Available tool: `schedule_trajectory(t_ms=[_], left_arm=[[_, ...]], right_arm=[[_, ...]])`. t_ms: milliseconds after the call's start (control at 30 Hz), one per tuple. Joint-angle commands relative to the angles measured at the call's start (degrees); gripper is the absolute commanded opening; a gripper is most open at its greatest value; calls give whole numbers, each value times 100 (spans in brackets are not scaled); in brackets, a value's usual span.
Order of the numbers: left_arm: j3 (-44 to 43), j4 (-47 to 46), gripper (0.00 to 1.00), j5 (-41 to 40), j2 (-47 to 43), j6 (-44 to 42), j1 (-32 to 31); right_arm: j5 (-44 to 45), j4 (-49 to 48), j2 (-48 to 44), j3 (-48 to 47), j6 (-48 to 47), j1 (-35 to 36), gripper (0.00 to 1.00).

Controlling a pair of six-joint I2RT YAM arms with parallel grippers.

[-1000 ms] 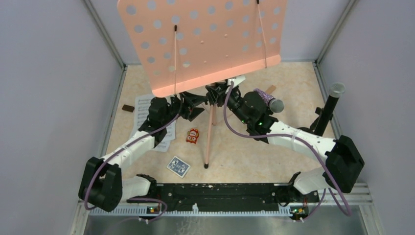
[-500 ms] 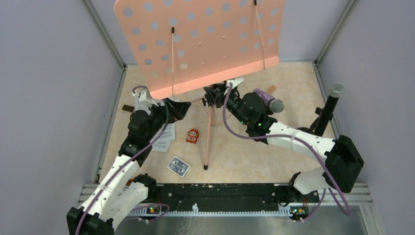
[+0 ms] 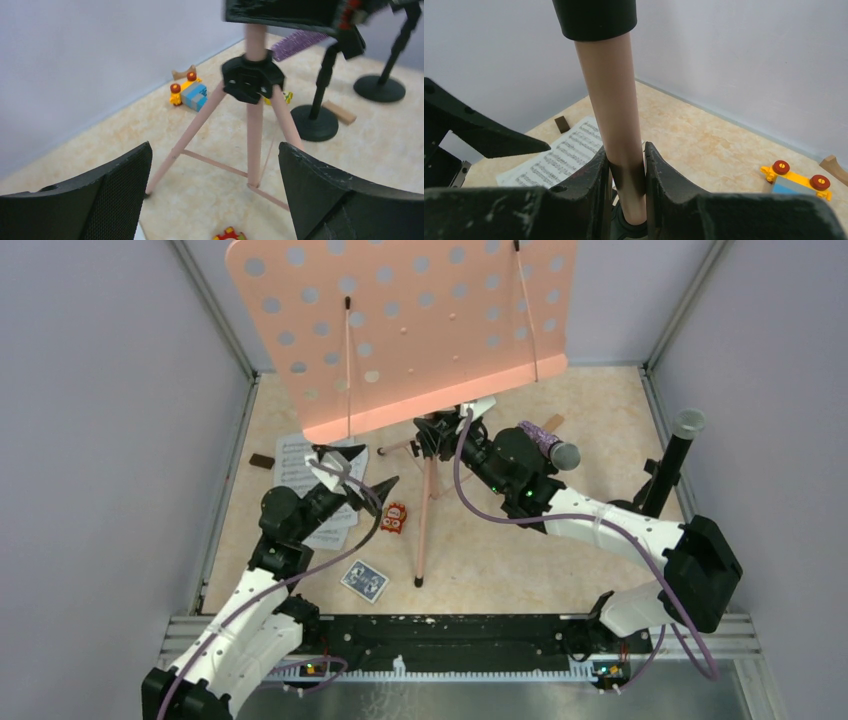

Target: Pack up the instrument practice props

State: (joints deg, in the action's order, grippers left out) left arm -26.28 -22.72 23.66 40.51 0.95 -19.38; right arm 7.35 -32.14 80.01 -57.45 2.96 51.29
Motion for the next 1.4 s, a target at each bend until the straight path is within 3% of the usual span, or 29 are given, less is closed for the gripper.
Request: schedule_trajectory(t_ms=[0,167,333,533,733,933,1133,1367], left_arm=[[212,-1001,99,1698,-10,-2324,14],[34,-885,99,2436,399,-3660,6],[-87,-1411,99,2512,732,-3705,-5],[-298,-1318,99,2751,1032,-4007,-6],[-455,-1386,99,2951,1260,-4483,-40],[-723,-1294,99,2640,1530,-5327,-315],[-808,-814,76,2218,1732,-6144,-371],[-594,-662,65,1604,1667,-6262,-373]], right_arm=[[-504,787,204,-79,769,277,0],[-539,851,237,-128,743,277,0],[-551,978,255,-193,669,277,0],[-553,1091,276,-260,649,277,0],[-566,1359,301,-422,665,277,0],[-533,1373,253,-383,732,277,0],[-557,1289,277,-336,812,274,0],[-554,1222,343,-315,882,293,0]])
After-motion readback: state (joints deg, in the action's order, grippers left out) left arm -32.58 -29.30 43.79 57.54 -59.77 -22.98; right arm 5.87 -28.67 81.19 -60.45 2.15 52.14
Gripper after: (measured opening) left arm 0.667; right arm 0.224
